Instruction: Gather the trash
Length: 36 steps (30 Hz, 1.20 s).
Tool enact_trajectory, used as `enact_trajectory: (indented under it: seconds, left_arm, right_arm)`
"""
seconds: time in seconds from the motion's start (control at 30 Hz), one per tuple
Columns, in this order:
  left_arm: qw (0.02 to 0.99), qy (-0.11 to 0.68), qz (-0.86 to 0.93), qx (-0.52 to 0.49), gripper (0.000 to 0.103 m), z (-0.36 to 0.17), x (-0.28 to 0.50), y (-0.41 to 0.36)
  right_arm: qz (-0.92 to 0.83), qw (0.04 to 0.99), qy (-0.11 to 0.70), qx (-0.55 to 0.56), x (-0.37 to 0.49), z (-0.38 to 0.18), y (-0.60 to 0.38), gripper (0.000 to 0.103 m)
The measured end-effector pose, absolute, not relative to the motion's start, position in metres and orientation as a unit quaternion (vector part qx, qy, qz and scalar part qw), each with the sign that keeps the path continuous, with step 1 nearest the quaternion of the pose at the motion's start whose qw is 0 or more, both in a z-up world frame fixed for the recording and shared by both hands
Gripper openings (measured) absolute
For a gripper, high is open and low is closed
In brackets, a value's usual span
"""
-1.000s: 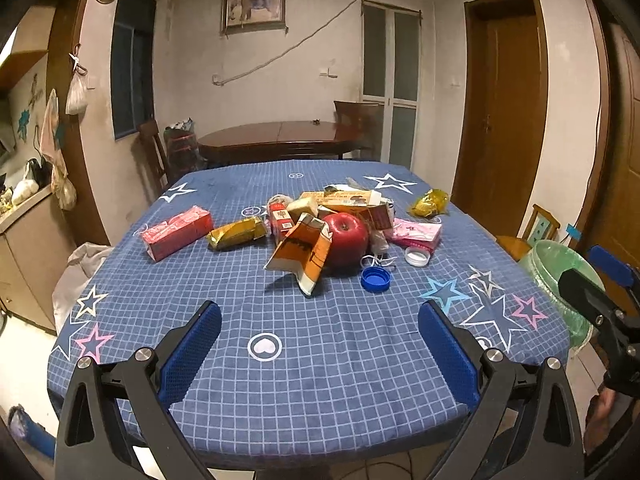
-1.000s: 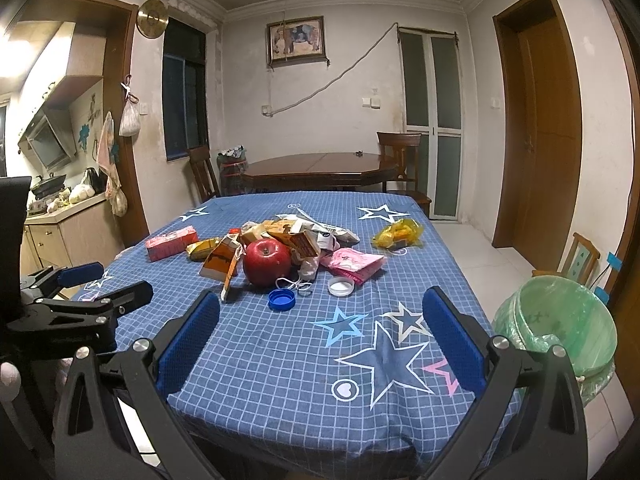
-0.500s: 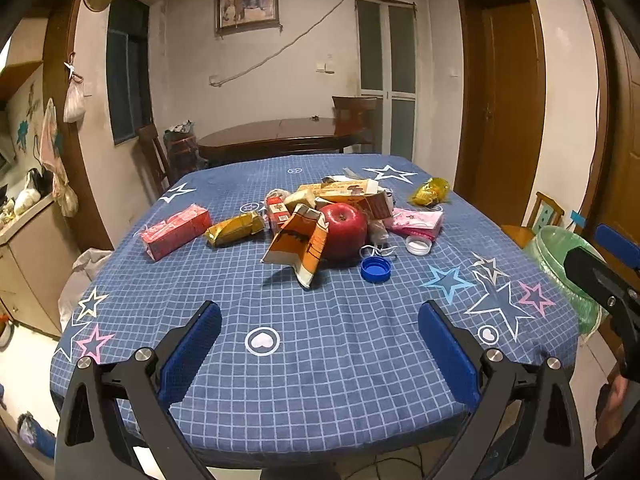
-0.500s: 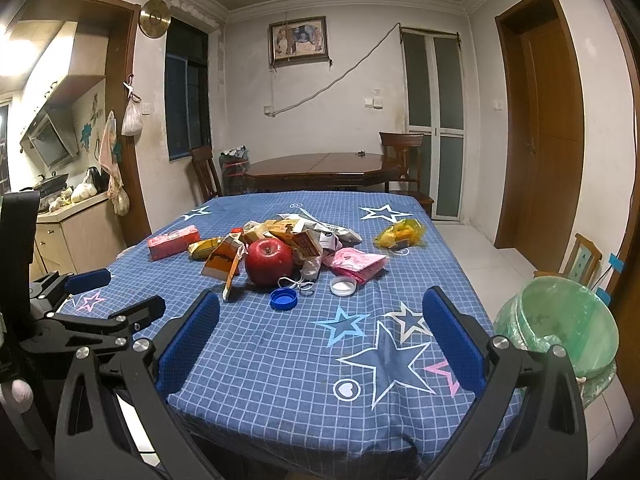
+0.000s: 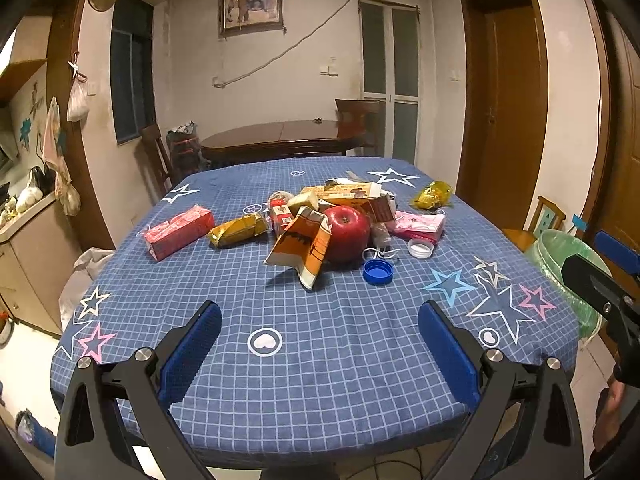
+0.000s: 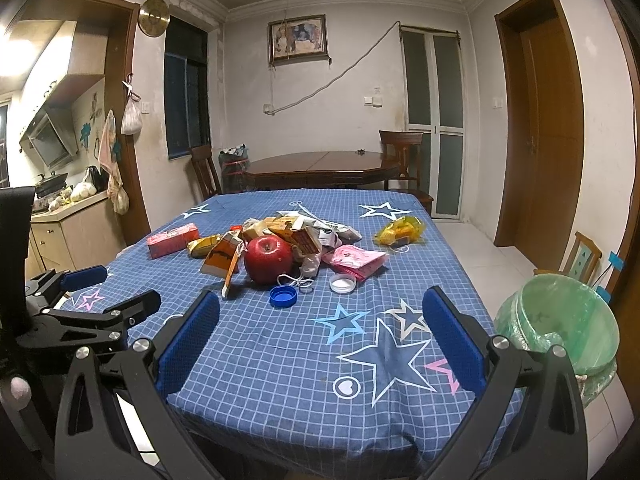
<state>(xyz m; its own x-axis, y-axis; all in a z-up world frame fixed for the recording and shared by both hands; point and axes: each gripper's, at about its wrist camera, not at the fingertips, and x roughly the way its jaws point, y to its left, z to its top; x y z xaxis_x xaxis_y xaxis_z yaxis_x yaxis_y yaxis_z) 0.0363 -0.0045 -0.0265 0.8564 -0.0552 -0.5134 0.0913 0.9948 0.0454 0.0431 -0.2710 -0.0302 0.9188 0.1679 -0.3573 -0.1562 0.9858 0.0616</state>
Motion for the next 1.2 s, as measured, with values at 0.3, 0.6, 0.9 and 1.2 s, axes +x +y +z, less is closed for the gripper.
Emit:
enact_trajectory:
  seconds: [0.3, 0.6, 0.9, 1.2]
  left_arm:
    - [0.962, 0.267, -0.039, 0.035, 0.098, -0.029, 0.037, -0.007]
    - [0.960, 0.272, -0.045, 0.037, 0.098, -0.033, 0.039, -0.005]
    - [0.935, 0.352, -0.054, 0.000, 0.098, -0.067, 0.097, 0.048]
    - [0.916, 0.374, -0.144, -0.002, 0.098, -0.078, 0.182, 0.075]
  right_arm:
    - [0.083, 0.979, 0.184, 0.015, 0.043, -0.030, -0.271, 0.098]
    - [0.086, 0.979, 0.187, 0.014, 0.044, -0.033, -0.270, 0.098]
    - [0.116, 0.968, 0.221, -0.011, 0.059, -0.047, -0.263, 0.098]
    - [0.155, 0.951, 0.269, -0.002, 0.098, -0.072, -0.260, 0.098]
